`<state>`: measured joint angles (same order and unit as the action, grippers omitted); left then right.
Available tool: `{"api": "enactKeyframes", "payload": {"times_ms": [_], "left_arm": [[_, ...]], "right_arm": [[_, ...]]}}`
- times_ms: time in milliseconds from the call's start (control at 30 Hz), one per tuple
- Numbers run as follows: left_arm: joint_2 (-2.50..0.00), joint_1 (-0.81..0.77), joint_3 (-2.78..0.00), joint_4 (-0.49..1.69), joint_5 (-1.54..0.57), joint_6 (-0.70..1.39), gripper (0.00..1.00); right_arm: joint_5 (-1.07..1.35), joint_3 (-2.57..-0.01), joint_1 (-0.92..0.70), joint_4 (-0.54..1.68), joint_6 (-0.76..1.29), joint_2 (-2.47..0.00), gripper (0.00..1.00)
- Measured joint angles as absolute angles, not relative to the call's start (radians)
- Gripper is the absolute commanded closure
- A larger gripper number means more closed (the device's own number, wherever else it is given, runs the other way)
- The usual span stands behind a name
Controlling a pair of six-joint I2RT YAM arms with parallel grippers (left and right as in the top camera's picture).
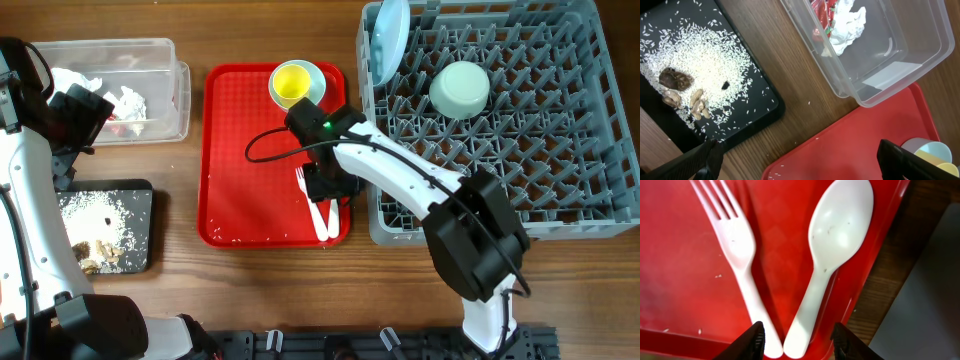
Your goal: Sort waste into correct bins and load items into the dishwasher rack
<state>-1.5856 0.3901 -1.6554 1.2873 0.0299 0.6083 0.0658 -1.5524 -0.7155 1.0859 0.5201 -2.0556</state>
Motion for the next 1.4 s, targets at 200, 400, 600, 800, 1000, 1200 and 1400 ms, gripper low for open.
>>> {"api": "enactKeyframes", "payload": {"times_ms": [200,400,600,800,1000,1200,1400], "left_arm": [[-1.586,0.39,-1.655,1.287,0.03,0.608,0.0],[-1.586,0.39,-1.655,1.287,0.03,0.608,0.0],[-1.586,0.39,-1.655,1.287,0.03,0.608,0.0],[-1.586,0.39,-1.655,1.287,0.03,0.608,0.0],[-1.586,0.39,-1.655,1.287,0.03,0.608,0.0],[-1.586,0.39,-1.655,1.287,0.03,0.608,0.0],[-1.586,0.39,-1.655,1.287,0.03,0.608,0.0]], "right_arm": [[0.062,-1.498,-0.714,1.027,0.522,-2.07,0.57],[0.06,-1.447,-0.715,0.984,0.538,-2.077,0.69],[0.051,-1.441,-0.715,0.963,0.551,-2.077,0.96],[0.051,-1.493,-0.71,1.008,0.549,-2.078,0.96],[0.047,-1.681,-0.645,1.097,0.498,-2.077,0.96],[0.04,-1.827,-0.443,1.145,0.398,-2.006,0.96],[0.059,-1.835,-0.263,1.194,0.259,-1.927,0.95]]}}
